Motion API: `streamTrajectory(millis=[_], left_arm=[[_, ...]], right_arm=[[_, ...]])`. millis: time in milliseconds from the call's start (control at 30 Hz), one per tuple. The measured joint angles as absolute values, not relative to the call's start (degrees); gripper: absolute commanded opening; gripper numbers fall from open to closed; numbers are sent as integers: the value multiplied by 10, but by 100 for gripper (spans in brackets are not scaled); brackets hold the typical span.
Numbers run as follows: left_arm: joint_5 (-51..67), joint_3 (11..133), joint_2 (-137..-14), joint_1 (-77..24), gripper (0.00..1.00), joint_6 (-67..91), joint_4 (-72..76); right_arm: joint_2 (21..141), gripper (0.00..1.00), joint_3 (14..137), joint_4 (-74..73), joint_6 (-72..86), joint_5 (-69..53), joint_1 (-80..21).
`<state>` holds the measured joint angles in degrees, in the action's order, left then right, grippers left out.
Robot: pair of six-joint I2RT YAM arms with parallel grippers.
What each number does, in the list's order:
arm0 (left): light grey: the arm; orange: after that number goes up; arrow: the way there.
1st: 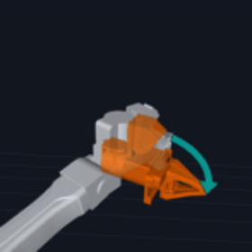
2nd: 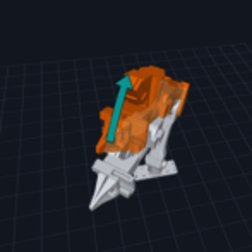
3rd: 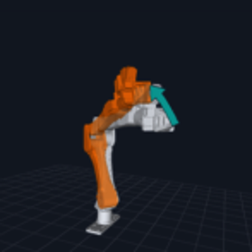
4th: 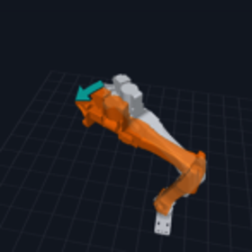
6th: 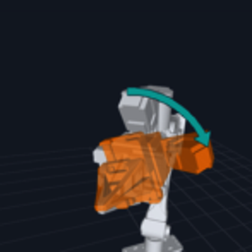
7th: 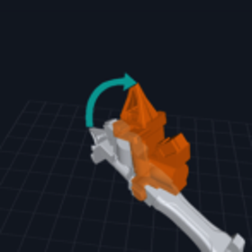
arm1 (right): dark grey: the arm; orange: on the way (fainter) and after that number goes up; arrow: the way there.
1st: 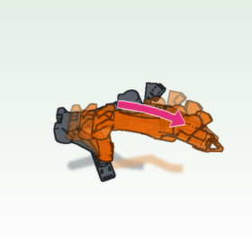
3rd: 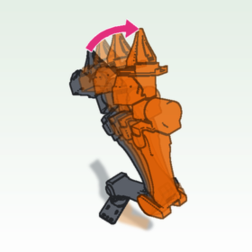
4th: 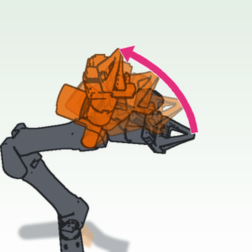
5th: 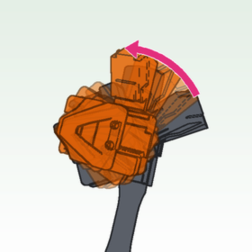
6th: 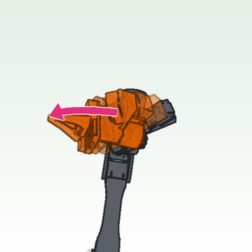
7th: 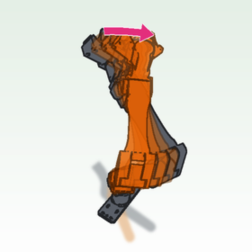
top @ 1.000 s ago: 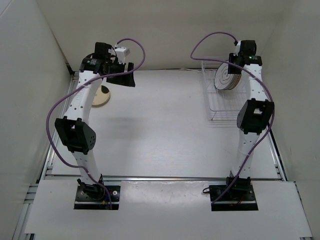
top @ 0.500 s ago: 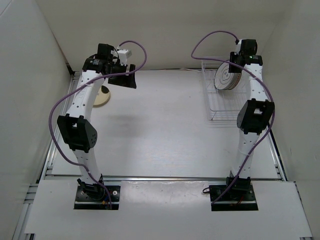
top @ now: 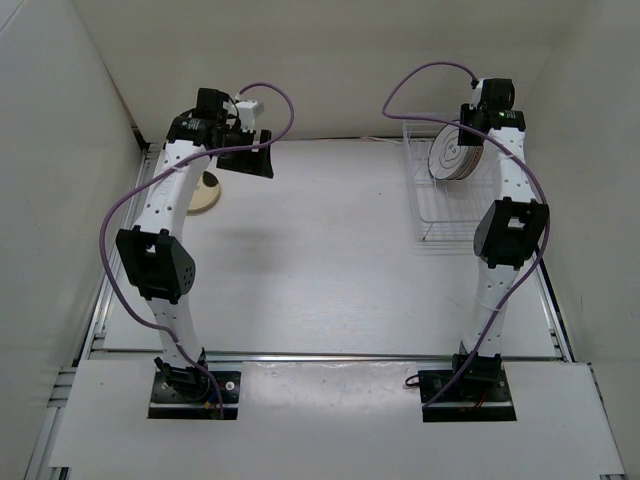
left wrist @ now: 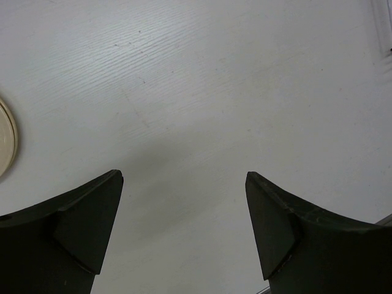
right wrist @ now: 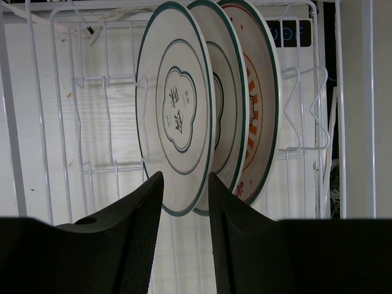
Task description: Unload the plates from the dish rack
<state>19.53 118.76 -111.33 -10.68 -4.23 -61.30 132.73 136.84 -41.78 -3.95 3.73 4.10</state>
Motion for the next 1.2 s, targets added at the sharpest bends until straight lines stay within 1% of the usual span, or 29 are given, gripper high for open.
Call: streamTrajectory(millis=[233, 300, 333, 367, 433, 467, 867, 1000, 1133, 1200], left_arm=[[193, 1182, -1113, -107, 92, -43, -613], [189, 1178, -1113, -107, 92, -43, -615], [188, 1177, -1113, -107, 92, -43, -616], [187, 1177, -1113, -107, 92, -43, -617], [185, 1177, -1113, -107, 92, -44, -617], [184, 1177, -1113, -107, 92, -45, -617], [180, 1179, -1116, -107, 92, -48, -618], [181, 1187, -1126, -107, 92, -47, -616], [182, 1188, -1131, -107, 92, -43, -617], [185, 1194, -1131, -107, 95, -39, -617]], right_arm=[[1349, 40, 1379, -415, -46, 43, 41], [1361, 39, 1383, -414, -47, 43, 41], [1366, 36, 1385, -413, -47, 44, 42], [1371, 28, 1386, -414, -48, 44, 42], [1379, 17, 1391, -413, -49, 41, 42], [1381, 0, 1393, -414, -48, 41, 42], [1367, 0, 1397, -409, -31, 72, 34], [1320, 0, 1378, -418, -27, 133, 18], [1243, 0, 1348, -412, -26, 220, -8], [1202, 0, 1329, -400, -30, 256, -21]])
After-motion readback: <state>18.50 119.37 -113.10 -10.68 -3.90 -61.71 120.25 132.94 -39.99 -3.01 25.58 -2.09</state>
